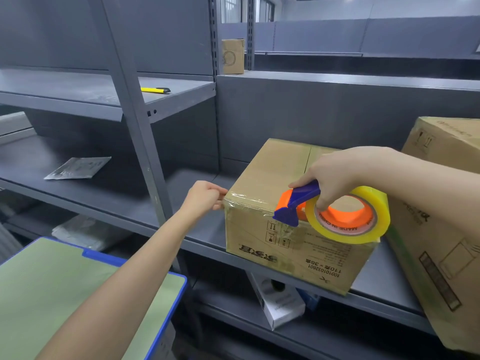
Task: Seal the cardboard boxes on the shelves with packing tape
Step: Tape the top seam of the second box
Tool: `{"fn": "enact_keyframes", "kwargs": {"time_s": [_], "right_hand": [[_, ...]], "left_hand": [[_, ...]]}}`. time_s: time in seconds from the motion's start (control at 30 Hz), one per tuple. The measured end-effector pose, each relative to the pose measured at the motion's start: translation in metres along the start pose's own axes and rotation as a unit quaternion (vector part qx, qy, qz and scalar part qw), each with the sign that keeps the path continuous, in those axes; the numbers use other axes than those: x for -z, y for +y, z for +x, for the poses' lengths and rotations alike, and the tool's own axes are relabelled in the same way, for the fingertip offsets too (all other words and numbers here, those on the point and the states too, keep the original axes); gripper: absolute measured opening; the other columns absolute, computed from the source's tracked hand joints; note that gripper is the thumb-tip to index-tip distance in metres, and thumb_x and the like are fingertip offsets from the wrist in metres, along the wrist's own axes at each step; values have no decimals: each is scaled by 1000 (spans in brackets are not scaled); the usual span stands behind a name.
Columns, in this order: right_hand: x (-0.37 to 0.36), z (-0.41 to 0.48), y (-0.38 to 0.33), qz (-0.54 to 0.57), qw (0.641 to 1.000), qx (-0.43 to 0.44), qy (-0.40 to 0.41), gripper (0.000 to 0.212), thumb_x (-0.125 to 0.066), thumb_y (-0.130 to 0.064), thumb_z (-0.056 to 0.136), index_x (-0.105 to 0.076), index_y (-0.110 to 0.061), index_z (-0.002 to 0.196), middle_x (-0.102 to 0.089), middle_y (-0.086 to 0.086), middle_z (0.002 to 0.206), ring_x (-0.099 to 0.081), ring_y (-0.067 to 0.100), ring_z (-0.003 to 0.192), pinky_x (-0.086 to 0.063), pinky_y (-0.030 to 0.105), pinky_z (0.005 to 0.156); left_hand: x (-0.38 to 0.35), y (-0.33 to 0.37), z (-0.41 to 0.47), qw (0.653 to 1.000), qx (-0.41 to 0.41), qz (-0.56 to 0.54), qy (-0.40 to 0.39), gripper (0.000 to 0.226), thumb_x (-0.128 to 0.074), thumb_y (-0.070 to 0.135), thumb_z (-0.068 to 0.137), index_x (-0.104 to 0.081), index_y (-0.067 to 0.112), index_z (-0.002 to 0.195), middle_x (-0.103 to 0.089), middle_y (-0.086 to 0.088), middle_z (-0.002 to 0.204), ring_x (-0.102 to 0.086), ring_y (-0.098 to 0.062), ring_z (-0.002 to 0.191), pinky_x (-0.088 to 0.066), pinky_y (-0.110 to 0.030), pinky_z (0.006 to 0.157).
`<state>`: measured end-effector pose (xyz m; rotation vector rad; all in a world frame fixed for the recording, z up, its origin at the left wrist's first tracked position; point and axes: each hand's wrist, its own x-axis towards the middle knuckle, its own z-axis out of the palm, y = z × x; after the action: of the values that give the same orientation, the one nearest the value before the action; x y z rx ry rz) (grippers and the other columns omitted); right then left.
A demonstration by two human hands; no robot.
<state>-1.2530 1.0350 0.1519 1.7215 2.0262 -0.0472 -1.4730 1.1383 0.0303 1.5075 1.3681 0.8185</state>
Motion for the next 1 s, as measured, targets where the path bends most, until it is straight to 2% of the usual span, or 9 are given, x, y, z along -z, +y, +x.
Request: {"fn": "enact_keyframes", "kwargs": {"time_s": [0.13,0.2,0.23,0.33,0.4,0.43,0.6,0.73,1.0], "right_hand": [[1,-1,1,-1,1000,1,-5,71,-67,-43,79,-34,-37,142,-49,-10,100,-45,5,71,-35,16,56],[2,-1,1,0,1000,1,-12,71,-67,-42,80,-33,-37,142,-49,-10,102,-48,9,77,-37,16,58],[2,-2,1,0,1000,1,-16,71,-67,-42,80,-32,-37,142,-49,-9,103,-48,10,82,-39,17,61],[4,-3,-1,-4,1000,4,-22,72,-67,-42,81,-31,-37,143,-48,-10,104,-48,11,86,-40,20,69],[5,-4,-1,-9,1000,7,-25,73,-66,-43,81,-29,-37,144,-48,-9,105,-48,12,89,-41,20,70],[5,-5,-1,-11,1000,7,-26,73,-66,-45,81,-29,-37,144,-48,-9,105,-48,12,89,-40,20,70],[7,-6,-2,3,1000,27,-7,70,-61,-59,79,-29,-46,141,-45,-21,83,-45,4,70,-35,16,58],[12,1,-13,2,998,48,40,59,-57,-58,82,-39,-45,137,-45,-21,80,-42,0,67,-31,15,55],[12,-5,-10,35,998,50,20,65,-62,-57,78,-35,-50,136,-52,-18,77,-51,5,68,-48,23,63]], "left_hand": [[-3,12,-10,997,42,-62,-32,22,-40,-5,84,-58,6,80,-61,-12,83,-61,-22,70,-55,-23,66],[-3,8,-17,999,-25,2,-48,32,-34,-1,84,-59,9,100,-60,-13,99,-58,-31,90,-51,-21,74],[-4,6,-23,988,-97,107,-54,41,-35,4,84,-58,12,117,-58,-11,118,-54,-31,108,-46,-24,84],[-13,-3,-32,857,-352,371,-59,56,-41,11,81,-41,11,138,-34,-5,149,-24,-23,140,-12,-34,113],[-28,-7,-32,777,-439,450,-36,59,-50,27,86,-36,9,141,-33,-5,150,-23,-18,141,-1,-29,113],[-36,-10,-31,759,-447,474,-31,62,-52,35,89,-33,10,143,-31,-5,151,-23,-17,141,0,-26,112],[-41,-25,-12,789,-435,434,-9,51,-48,21,97,-30,24,145,-28,6,151,-23,-9,140,-7,-17,110],[-20,-30,0,805,-422,416,-27,52,-55,17,93,-37,25,141,-35,9,147,-27,-8,138,-8,-12,106],[-13,-28,-5,815,-407,412,-17,53,-57,20,92,-37,28,141,-34,11,147,-25,-8,138,-14,-13,106]]}}
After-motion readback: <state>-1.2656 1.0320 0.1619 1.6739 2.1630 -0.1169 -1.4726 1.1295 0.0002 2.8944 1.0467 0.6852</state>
